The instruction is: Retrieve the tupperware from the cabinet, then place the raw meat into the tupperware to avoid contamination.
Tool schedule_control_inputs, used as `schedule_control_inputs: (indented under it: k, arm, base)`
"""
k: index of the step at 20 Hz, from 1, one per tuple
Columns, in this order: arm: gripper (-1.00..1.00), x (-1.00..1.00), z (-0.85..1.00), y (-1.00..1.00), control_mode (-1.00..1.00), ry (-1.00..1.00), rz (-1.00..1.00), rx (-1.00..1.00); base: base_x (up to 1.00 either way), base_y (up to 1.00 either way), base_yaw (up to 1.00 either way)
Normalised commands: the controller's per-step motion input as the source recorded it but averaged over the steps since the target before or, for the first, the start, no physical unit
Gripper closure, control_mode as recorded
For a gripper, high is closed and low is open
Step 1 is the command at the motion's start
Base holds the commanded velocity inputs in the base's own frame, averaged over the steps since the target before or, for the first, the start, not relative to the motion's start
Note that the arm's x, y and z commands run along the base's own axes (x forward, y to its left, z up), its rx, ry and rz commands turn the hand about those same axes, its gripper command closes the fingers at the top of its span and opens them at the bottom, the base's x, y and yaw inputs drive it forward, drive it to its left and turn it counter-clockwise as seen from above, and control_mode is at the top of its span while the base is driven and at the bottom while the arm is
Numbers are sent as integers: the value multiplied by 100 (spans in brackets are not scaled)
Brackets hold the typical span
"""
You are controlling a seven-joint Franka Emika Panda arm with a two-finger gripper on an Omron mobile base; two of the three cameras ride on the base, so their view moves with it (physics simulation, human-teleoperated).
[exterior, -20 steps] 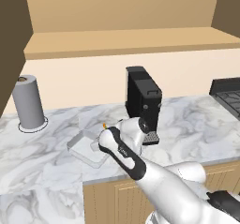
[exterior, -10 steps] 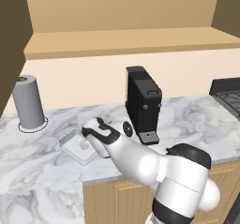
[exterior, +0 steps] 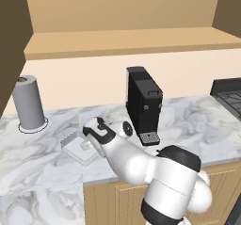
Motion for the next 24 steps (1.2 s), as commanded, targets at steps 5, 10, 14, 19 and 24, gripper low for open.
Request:
schedule_control_inputs:
  k: [5, 10, 14, 19, 24]
  arm:
    - [100, 21, -17, 0, -100, 0, 0, 0]
    - [100, 39, -10, 0, -100, 0, -4, -1]
    - [100, 42, -29, 1, -100, 0, -4, -2]
    - [100, 47, -35, 3, -100, 0, -5, -2]
    - [100, 21, -42, 2, -100, -4, -1, -1]
  base:
    - [0, 0, 0]
    - [0, 0, 0]
    - [0, 0, 0]
    - [0, 0, 0]
    - [0, 0, 0]
